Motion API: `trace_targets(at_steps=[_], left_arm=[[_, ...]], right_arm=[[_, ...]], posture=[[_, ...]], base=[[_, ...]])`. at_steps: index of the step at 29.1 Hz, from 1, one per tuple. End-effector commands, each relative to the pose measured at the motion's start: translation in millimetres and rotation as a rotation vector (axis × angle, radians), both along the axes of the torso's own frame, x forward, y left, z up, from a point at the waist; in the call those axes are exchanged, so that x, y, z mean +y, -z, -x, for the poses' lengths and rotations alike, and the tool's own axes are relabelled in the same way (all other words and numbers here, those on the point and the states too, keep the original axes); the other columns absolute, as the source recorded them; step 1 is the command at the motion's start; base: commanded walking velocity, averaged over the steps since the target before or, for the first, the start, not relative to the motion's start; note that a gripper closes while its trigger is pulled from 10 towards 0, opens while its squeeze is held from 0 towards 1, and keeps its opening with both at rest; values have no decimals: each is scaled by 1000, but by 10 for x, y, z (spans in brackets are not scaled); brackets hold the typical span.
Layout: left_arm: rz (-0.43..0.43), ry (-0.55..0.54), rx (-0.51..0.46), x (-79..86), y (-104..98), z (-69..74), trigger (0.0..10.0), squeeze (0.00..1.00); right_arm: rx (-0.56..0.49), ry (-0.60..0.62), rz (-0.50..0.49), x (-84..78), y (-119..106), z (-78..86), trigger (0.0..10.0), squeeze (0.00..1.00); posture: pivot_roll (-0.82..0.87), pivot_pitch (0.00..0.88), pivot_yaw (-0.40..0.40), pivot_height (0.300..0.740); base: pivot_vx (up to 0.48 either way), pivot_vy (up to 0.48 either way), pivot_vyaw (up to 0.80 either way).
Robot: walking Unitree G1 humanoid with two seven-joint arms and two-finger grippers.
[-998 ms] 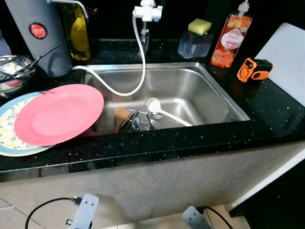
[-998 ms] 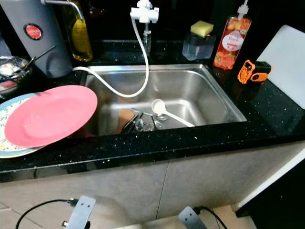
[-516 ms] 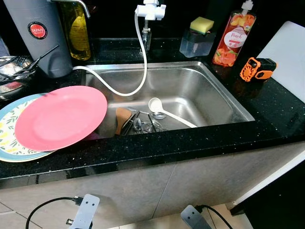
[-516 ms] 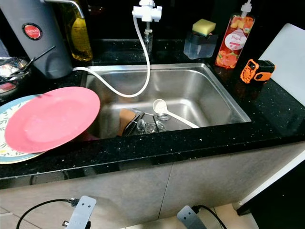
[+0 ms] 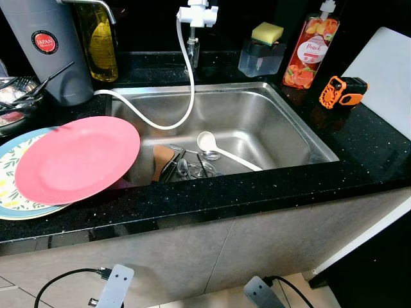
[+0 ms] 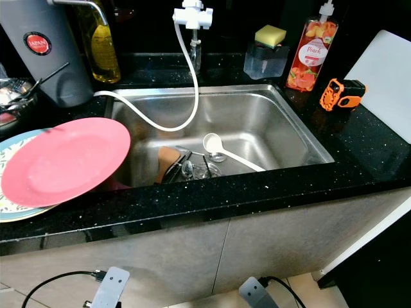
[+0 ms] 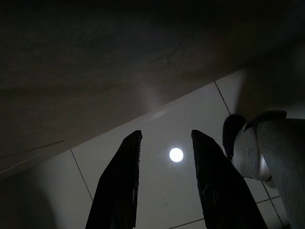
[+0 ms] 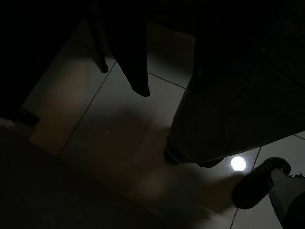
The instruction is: Kitchen organization
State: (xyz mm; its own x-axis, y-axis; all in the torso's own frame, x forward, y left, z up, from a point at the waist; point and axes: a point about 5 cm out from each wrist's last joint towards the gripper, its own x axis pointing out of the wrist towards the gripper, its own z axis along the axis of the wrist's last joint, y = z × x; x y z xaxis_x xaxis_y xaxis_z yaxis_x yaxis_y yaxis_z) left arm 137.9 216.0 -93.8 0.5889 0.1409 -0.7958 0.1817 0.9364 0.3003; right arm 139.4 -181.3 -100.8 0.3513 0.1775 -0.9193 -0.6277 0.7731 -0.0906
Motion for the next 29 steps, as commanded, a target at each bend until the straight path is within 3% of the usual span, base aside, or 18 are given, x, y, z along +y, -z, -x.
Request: trace_targets(at_steps=[1,12,29], left_arm=[[-19,4,14,48,5,37,10000,0],[-26,14,5,46,-8,0,10000,0],[-27,24,-36,23,-38,-60,10000,0]], right_arm=[[14,-9,7,1,19,51,10000,0],[19,-14,6,22,24,59,10000,0],[17,-33,17,46,25,48,10000,0]], posture=[[192,0,-76,740],[190,0,-74,740],[196,0,-78,740]], base=[[0,0,0],[0,-49,0],[0,-335,761]])
